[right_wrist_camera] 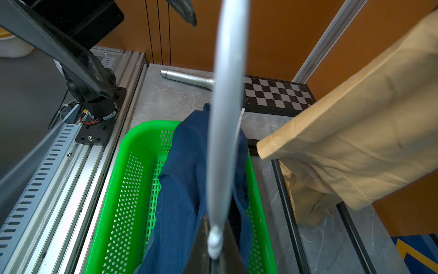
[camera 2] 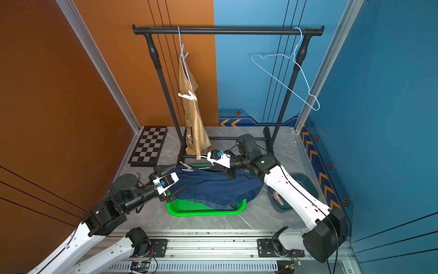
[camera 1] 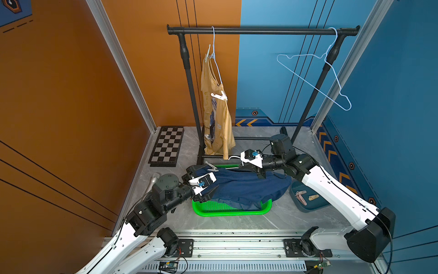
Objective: Remove the clothespins securing t-shirts to the hanger
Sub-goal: Remove the clothespin from the hanger.
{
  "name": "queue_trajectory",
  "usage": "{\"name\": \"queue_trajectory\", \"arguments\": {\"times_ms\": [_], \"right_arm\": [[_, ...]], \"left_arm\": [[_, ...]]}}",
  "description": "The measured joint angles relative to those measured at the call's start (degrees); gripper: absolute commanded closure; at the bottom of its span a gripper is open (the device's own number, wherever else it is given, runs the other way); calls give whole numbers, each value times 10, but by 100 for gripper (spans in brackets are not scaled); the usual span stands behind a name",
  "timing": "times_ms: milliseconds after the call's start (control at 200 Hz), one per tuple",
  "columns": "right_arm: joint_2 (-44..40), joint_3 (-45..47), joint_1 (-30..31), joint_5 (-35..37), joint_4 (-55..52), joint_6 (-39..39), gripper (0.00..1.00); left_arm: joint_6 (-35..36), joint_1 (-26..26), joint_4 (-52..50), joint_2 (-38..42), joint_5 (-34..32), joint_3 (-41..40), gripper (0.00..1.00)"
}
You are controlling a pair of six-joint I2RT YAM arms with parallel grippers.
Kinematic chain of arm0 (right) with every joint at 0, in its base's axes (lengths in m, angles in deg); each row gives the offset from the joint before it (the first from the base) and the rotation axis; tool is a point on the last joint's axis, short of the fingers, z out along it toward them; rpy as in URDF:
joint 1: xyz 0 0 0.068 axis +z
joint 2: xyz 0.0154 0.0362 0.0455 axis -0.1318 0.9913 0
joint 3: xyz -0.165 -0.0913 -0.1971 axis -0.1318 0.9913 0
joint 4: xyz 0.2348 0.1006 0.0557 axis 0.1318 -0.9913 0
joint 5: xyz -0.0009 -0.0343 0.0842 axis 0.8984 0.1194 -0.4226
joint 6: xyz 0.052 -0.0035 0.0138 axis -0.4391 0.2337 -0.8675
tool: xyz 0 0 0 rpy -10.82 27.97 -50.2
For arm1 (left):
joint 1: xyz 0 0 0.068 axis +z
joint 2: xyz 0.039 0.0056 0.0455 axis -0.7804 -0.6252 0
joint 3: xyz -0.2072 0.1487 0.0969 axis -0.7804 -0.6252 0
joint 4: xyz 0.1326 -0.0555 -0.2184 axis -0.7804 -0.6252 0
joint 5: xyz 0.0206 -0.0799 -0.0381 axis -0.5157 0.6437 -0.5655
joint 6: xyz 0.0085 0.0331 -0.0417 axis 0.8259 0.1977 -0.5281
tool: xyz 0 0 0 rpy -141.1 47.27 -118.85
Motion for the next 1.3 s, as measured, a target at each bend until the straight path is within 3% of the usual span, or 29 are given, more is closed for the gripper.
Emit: {"name": "queue_trajectory", "arguments": {"times_ms": [676, 1156, 1181, 1301], "right_arm": [[-56, 6, 41, 46, -55, 69, 100], [-61, -10, 93, 73, -94, 85, 100], [-61, -11, 94, 74, -95, 85, 100], [-63, -18, 95, 76, -100, 87, 100]], "left_arm": [[104, 144, -95, -46, 142, 0, 8], [181, 216, -97, -130, 175, 2, 12], [181, 216, -97, -133, 177, 2, 17], [184, 217, -97, -145, 193, 3, 21]]}}
